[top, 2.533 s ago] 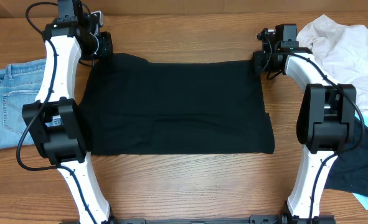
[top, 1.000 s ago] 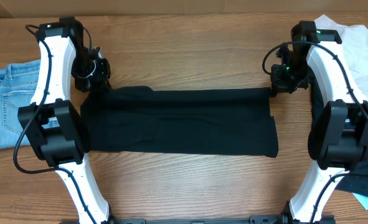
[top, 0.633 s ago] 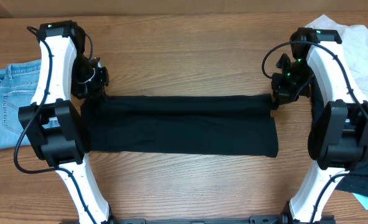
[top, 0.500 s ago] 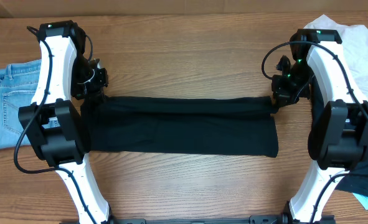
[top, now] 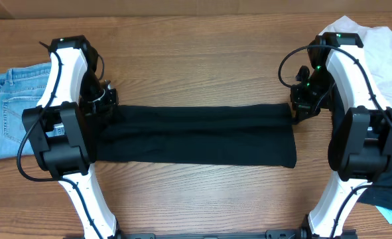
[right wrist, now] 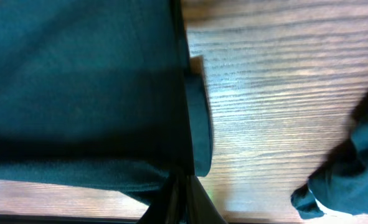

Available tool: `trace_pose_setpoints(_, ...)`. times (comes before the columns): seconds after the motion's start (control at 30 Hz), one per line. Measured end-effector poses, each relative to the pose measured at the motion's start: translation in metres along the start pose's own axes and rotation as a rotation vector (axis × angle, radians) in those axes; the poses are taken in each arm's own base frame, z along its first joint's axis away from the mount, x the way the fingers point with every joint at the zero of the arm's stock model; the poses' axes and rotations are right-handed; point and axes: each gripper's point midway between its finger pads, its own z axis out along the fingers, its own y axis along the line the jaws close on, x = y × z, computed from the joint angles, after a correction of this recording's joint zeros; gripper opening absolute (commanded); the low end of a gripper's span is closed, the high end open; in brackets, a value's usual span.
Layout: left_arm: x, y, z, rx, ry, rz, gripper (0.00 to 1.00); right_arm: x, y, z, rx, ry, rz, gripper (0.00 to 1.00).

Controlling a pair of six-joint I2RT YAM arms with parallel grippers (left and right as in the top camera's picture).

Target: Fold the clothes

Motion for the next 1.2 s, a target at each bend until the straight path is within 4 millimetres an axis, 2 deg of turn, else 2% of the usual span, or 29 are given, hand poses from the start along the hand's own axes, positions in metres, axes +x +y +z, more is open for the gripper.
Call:
trace_pose_setpoints(0.23,0.004,-0.001,0.006,-0.007,0.022,0.003,0.04,0.01,-0.003,0.014,0.008,0.05,0.008,0.09)
trace_pose_setpoints(0.67,0.01,0.005,0.006,-0.038,0.047,0.001,0.05,0.021,-0.007,0.025,0.024,0.101,0.014,0.13)
trace_pose_setpoints(0.83,0.015,0.01,0.006,-0.064,0.068,0.001,0.21,0.024,-0.007,0.029,0.025,0.113,0.017,0.17)
trace_pose_setpoints(0.93,0.017,0.011,0.006,-0.071,0.075,0.0,0.25,0.024,-0.007,0.029,0.028,0.112,0.02,0.18)
trace_pose_setpoints(1.07,0.019,0.012,0.006,-0.077,0.083,0.002,0.34,0.023,-0.008,0.029,0.029,0.109,0.023,0.26)
trace_pose_setpoints(1.2,0.022,0.013,0.005,-0.081,0.093,0.001,0.35,0.021,-0.008,0.029,0.029,0.102,0.024,0.35)
